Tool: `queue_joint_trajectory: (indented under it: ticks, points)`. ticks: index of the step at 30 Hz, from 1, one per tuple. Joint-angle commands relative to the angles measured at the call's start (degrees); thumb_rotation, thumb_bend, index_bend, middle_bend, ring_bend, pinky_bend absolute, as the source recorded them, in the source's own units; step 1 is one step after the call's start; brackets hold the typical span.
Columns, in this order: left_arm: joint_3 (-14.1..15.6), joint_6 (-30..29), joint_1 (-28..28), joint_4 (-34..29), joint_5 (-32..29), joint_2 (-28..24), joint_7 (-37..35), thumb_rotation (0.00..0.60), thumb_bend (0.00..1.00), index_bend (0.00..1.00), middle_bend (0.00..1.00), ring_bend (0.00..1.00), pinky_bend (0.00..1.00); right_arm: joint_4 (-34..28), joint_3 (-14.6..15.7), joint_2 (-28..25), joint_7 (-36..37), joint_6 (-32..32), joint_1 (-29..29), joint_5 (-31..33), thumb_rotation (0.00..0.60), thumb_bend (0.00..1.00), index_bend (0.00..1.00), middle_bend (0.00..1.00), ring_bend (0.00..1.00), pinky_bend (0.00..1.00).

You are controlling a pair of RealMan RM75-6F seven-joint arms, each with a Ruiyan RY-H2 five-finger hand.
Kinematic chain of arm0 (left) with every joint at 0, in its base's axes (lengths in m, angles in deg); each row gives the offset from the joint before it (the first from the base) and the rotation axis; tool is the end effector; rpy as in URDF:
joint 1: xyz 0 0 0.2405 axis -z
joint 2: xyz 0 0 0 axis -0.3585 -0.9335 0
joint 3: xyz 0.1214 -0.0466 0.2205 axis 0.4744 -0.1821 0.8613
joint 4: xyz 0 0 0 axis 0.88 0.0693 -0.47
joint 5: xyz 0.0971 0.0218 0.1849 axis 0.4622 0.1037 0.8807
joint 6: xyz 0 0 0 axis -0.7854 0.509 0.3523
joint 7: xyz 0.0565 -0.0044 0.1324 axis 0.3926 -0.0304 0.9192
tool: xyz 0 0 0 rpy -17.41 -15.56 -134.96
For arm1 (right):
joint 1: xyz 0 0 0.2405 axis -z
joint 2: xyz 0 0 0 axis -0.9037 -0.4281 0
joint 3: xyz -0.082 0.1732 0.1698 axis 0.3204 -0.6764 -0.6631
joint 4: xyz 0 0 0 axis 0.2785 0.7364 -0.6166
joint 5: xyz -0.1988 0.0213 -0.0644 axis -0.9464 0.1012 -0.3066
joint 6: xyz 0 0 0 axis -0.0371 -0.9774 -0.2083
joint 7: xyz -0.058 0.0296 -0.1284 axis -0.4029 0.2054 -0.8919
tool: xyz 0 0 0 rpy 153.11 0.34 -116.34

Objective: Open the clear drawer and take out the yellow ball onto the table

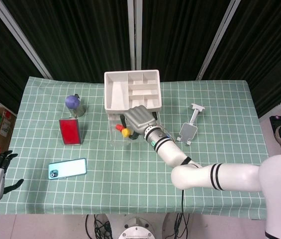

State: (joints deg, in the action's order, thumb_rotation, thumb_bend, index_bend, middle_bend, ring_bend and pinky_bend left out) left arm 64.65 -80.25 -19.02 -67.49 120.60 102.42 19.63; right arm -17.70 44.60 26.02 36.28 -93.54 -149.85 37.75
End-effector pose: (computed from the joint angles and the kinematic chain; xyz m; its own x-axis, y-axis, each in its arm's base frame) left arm -0.3316 0.1661 0.1384 0.4573 -0.0495 0.8880 0.8891 0.0495 -0.4551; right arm 0.0548 -0.3894 0.0253 0.4516 -0.4004 0.7973 -0.8509 -0.4622 0.2498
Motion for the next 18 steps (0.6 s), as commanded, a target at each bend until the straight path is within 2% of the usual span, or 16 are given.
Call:
queue_joint_trajectory:
  ticks: [1, 6, 10, 14, 18]
  points:
    - [-0.04, -0.14, 0.06, -0.20, 0.15, -0.12, 0.10, 0.600, 0.00, 0.25, 0.19, 0.18, 0.20, -5.51, -0.68, -3.70, 2.22, -3.31, 3.75, -5.76, 0.600, 0.18, 0.67, 0.93, 0.98, 1.00]
    - [0.12, -0.45, 0.08, -0.76, 0.70, -0.42, 0.56, 0.600, 0.00, 0.25, 0.19, 0.18, 0.20, -14.42, -0.04, -8.67, 6.48, -7.02, 10.96, -16.97, 0.600, 0.18, 0.67, 0.93, 0.98, 1.00]
    - [0.21, -0.91, -0.07, -1.33, 0.99, -0.50, 0.94, 0.600, 0.00, 0.25, 0.19, 0.18, 0.20, -19.49, 3.03, -10.98, 11.19, -7.07, 18.13, -28.85, 0.600, 0.18, 0.67, 0.93, 0.98, 1.00]
    - [0.36, -1.17, -0.20, -1.75, 1.23, -0.63, 1.39, 0.600, 0.00, 0.25, 0.19, 0.18, 0.20, -20.12, 7.45, -10.54, 12.85, -6.25, 23.18, -39.04, 0.600, 0.18, 0.67, 0.93, 0.98, 1.00]
    - [0.36, -1.39, -0.20, -2.09, 1.45, -0.51, 1.66, 0.600, 0.00, 0.25, 0.19, 0.18, 0.20, -17.43, 11.27, -6.87, 12.20, -4.95, 25.99, -44.61, 0.600, 0.18, 0.67, 0.93, 0.98, 1.00]
